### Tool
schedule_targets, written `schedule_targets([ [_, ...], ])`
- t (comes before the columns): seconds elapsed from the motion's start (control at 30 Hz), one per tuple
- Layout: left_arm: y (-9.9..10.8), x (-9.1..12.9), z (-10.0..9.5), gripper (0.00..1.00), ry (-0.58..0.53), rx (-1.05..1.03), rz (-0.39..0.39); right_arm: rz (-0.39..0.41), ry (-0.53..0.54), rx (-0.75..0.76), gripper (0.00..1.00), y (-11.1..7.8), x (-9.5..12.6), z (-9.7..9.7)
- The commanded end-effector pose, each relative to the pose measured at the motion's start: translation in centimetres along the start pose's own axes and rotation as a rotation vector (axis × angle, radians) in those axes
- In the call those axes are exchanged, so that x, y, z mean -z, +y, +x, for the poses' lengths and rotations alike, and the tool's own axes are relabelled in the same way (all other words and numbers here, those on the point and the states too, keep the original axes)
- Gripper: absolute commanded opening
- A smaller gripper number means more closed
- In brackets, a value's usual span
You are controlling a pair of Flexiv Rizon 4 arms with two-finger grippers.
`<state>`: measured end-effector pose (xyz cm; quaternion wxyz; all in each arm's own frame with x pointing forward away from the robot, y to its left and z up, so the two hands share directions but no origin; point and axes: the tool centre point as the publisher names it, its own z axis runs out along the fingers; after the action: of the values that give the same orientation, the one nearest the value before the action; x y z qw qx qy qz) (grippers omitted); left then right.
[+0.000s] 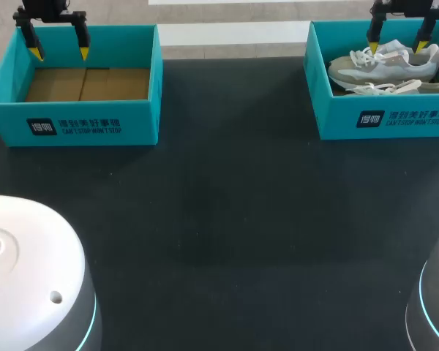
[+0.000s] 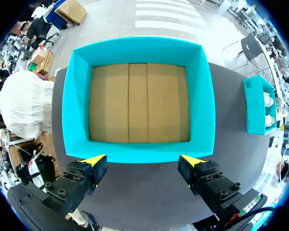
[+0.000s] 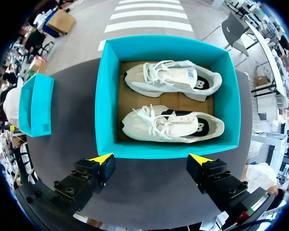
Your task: Take the shoe out of the shoebox, open the shoe tongue, remove and reinsert the insole, then place the shoe into the shoebox
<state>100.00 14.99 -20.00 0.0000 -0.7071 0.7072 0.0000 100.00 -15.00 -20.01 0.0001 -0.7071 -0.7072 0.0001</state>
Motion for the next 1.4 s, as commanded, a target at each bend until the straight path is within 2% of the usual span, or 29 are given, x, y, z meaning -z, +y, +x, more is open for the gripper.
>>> schedule_targets([
  [0.03, 0.0, 0.0, 0.0, 1.0, 0.0, 0.0, 0.0, 0.0, 0.0, 0.0, 1.0, 0.0, 0.0, 0.0],
  [1.1, 0.0, 0.0, 0.0, 1.0, 0.0, 0.0, 0.0, 0.0, 0.0, 0.0, 1.0, 0.0, 0.0, 0.0],
  [1.2, 0.0, 0.0, 0.0, 1.0, 0.0, 0.0, 0.0, -0.033, 0.032, -0.046, 1.0, 0.1, 0.1, -2.6],
  [1.4, 0.0, 0.0, 0.0, 1.0, 0.0, 0.0, 0.0, -0.064, -0.011, -0.126, 1.0, 0.6, 0.0, -7.8],
])
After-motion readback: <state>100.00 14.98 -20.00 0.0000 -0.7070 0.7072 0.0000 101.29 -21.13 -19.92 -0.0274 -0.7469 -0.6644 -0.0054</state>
